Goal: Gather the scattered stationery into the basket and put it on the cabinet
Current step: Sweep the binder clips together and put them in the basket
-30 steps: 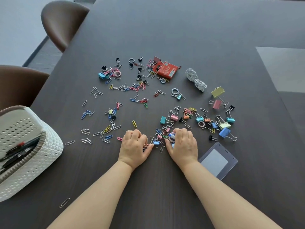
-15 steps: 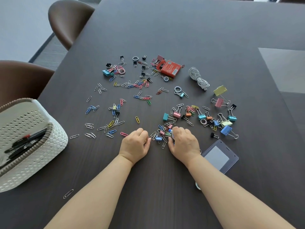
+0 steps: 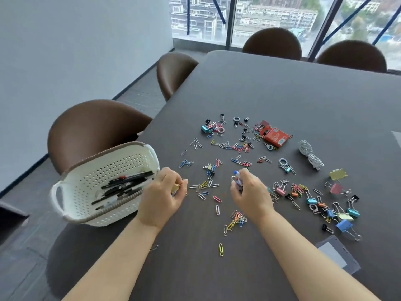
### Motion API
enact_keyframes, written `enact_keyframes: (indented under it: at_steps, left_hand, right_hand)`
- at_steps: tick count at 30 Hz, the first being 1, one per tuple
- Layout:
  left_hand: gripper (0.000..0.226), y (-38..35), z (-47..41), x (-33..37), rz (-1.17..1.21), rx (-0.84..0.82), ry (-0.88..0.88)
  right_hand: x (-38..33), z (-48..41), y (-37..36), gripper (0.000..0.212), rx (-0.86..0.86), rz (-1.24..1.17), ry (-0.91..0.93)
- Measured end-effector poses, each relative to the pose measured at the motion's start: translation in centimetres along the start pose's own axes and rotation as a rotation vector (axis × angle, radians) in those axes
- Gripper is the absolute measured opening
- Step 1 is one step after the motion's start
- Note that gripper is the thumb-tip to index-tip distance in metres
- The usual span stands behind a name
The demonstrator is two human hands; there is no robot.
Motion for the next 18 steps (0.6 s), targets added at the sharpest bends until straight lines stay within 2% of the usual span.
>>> enact_keyframes:
  at_steps: [2,4,7,9,10,12,15,18]
  left_hand:
    - [0.023,4.0,-0.9,-3.1,-0.104,0.031,0.087]
    - [0.028,6.6,-0.7,-6.9,-0.182,-0.025,0.252]
    - [0.032,7.5,1.1,-11.5,-0.176,-0.334,0.458]
    - [0.041,7.7,2.3,-13.1,-0.116,-0.565,0.451]
    - [0.044,8.0,2.7,-13.6,-0.094,-0.62,0.427]
    - [0.041,9.2,3.4,-14.5,-0.055,-0.586,0.406]
    - [0.025,11.5,4.4,-15.2,-0.142,-0.336,0.302]
    - [0.031,13.5,5.7,-15.3,-0.267,-0.207,0.22]
  right_hand:
    - [-5.0,-1.0,-0.4,0.012,0.014,-0.04,0.083]
    - [-9.9,-1.6,-1.3,0.012,0.021,-0.096,0.172]
    - [-15.6,-1.4,-2.9,0.021,0.003,-0.163,0.288]
    - [-18.1,-1.1,-4.0,0.016,-0.015,-0.156,0.365]
    - [-19.0,-1.0,-4.5,0.014,-0.02,-0.147,0.41]
    - [-20.4,-1.0,-5.8,0.018,-0.053,-0.121,0.498]
    - [-22.8,-1.1,-8.2,0.025,-0.125,-0.061,0.588]
    - [-25.0,-1.7,-11.4,0.032,-0.19,0.143,0.65]
Point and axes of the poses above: each hand's wrist, its own z-axis away from the middle knuckle, its own y-axis out of the back of the hand, x = y × z, the point moved 2 cm from there along -z, towards the middle knuckle, and after that the axes turned 10 degrees about -y, right-handed, at the moved point
